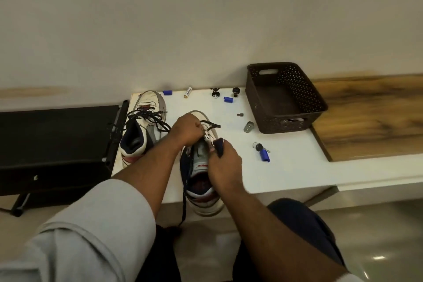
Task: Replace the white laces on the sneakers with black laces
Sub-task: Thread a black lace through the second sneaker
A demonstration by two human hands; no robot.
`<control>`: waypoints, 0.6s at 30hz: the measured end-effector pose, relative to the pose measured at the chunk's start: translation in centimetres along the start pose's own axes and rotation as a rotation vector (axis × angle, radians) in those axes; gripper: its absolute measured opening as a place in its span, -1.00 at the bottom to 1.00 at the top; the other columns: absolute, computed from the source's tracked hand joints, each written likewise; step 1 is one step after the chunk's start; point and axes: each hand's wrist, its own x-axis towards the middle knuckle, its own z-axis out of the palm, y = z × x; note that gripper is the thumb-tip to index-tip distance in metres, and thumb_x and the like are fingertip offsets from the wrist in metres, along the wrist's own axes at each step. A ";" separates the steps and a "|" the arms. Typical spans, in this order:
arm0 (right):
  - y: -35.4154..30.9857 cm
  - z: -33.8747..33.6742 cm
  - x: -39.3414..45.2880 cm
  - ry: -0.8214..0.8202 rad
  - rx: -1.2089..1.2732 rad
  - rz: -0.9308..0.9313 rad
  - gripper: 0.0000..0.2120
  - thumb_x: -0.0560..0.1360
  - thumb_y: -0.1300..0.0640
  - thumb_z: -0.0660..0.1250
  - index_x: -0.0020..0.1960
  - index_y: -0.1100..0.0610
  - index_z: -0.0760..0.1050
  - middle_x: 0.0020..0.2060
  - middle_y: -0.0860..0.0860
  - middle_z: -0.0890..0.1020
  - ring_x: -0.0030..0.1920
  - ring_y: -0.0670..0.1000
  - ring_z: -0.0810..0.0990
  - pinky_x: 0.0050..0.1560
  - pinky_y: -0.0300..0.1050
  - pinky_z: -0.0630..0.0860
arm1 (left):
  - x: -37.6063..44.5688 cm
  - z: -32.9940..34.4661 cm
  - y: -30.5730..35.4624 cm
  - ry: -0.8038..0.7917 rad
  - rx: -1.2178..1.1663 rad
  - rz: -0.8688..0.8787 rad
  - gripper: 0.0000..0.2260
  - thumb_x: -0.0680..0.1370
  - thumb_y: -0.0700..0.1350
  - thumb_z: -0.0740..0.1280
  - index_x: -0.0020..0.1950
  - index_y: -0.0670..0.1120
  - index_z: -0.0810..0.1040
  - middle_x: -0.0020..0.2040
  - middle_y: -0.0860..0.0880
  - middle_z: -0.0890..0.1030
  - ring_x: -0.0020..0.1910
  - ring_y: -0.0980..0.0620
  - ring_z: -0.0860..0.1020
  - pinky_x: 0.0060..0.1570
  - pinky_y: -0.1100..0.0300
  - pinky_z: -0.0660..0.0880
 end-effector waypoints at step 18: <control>0.7 1.4 0.5 0.221 0.319 0.052 -0.84 0.59 0.20 0.19 0.11 0.08 0.50 0.01 0.02 0.61 0.05 0.07 0.57 0.15 0.07 0.55 | -18.5 -0.6 0.4 0.236 -0.005 0.319 -0.89 0.47 -0.11 0.38 -0.17 -0.08 0.68 -0.33 0.11 0.49 -0.31 0.16 0.47 -0.26 0.17 0.44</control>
